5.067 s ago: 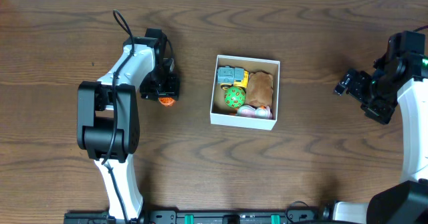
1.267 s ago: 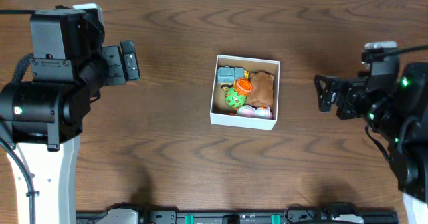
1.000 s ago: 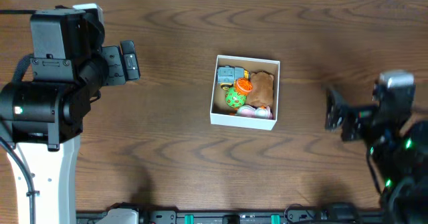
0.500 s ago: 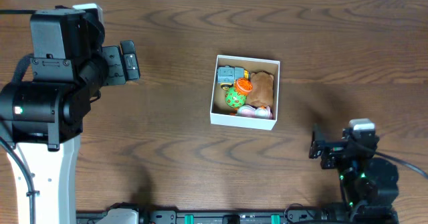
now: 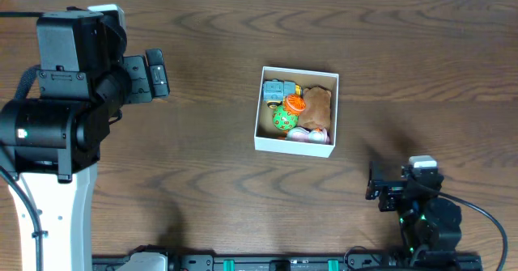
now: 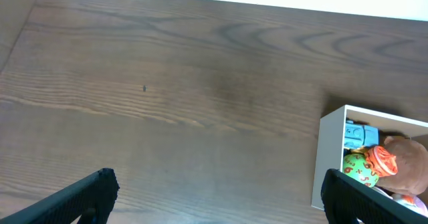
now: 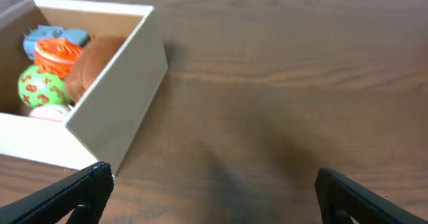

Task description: Pack container

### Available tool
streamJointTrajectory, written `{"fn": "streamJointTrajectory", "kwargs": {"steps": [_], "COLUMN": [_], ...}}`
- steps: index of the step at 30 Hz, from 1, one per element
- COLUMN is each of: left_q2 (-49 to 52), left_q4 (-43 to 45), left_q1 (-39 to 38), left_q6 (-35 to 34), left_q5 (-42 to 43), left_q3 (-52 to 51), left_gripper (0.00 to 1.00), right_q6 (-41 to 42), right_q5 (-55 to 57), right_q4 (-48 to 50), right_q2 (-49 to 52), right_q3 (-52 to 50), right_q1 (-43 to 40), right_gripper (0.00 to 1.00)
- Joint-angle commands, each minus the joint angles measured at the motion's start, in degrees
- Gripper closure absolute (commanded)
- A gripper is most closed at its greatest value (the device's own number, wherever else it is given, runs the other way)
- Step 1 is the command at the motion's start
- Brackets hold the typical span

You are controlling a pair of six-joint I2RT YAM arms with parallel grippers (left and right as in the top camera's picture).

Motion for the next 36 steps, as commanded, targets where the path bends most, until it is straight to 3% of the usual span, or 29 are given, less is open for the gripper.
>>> {"fn": "streamJointTrajectory", "kwargs": {"steps": [1, 36], "left_q2": [-0.1, -0.1], "left_q4": [-0.2, -1.0], "left_q1": [0.3, 0.5], "left_q6": [-0.7, -0.1], "left_q5": [-0.7, -1.4], "left_q3": [0.4, 0.4], "left_gripper": [0.02, 0.02], "right_q6": [1.1, 1.0], "right_q5": [0.7, 0.7], "right_q4": [0.1, 0.5], "right_q2": [-1.2, -1.8], "right_q3": [-1.7, -2.8], "right_q1": [-0.5, -0.5], "right_gripper": [0.01, 0.01]}}
